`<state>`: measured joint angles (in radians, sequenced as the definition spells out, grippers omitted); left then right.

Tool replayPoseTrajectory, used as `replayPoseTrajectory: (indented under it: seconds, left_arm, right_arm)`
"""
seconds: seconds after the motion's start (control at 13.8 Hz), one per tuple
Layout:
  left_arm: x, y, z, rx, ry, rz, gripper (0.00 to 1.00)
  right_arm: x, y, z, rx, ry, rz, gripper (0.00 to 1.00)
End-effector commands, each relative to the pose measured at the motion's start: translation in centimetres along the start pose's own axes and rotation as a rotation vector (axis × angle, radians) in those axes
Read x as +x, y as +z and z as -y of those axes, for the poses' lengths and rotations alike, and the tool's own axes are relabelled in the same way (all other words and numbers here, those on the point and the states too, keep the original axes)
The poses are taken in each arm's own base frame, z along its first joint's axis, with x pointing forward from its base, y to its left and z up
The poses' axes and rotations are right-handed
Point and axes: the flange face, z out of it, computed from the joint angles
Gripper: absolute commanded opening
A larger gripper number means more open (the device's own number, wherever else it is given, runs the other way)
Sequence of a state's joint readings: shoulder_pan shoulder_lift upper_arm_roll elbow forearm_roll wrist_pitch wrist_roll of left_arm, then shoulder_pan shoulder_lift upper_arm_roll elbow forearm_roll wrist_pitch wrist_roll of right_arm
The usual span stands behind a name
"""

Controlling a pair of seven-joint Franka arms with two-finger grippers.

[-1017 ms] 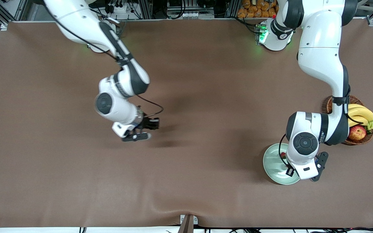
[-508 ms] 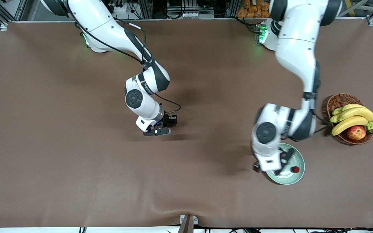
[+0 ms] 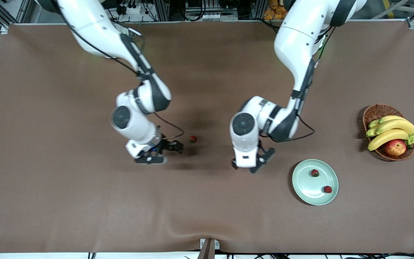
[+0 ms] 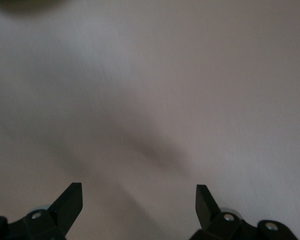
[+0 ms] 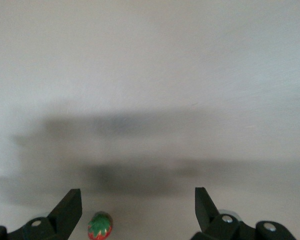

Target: Collect all strawberries into plate

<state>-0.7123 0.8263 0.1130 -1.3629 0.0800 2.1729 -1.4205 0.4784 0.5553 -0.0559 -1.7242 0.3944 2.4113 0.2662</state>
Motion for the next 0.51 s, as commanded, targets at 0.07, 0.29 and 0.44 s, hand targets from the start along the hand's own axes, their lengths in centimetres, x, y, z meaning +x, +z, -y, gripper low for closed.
replayPoseTrajectory:
  seconds: [0.07, 0.29, 0.44]
  left_arm:
    - [-8.0, -1.5, -1.8, -0.061, 0.067, 0.009, 1.0]
    - [-13.5, -2.4, -3.2, -0.18, 0.194, -0.019, 1.0]
    - [-15.3, -1.9, -3.6, -0.218, 0.351, -0.064, 1.0]
  right_arm:
    - [1.7, -11.9, -7.3, 0.016, 0.099, 0.099, 1.0]
    - [2.4, -21.1, -12.5, -0.159, 0.054, 0.053, 1.0]
    - [1.9, -26.0, -14.2, -0.207, 0.072, 0.11, 1.0]
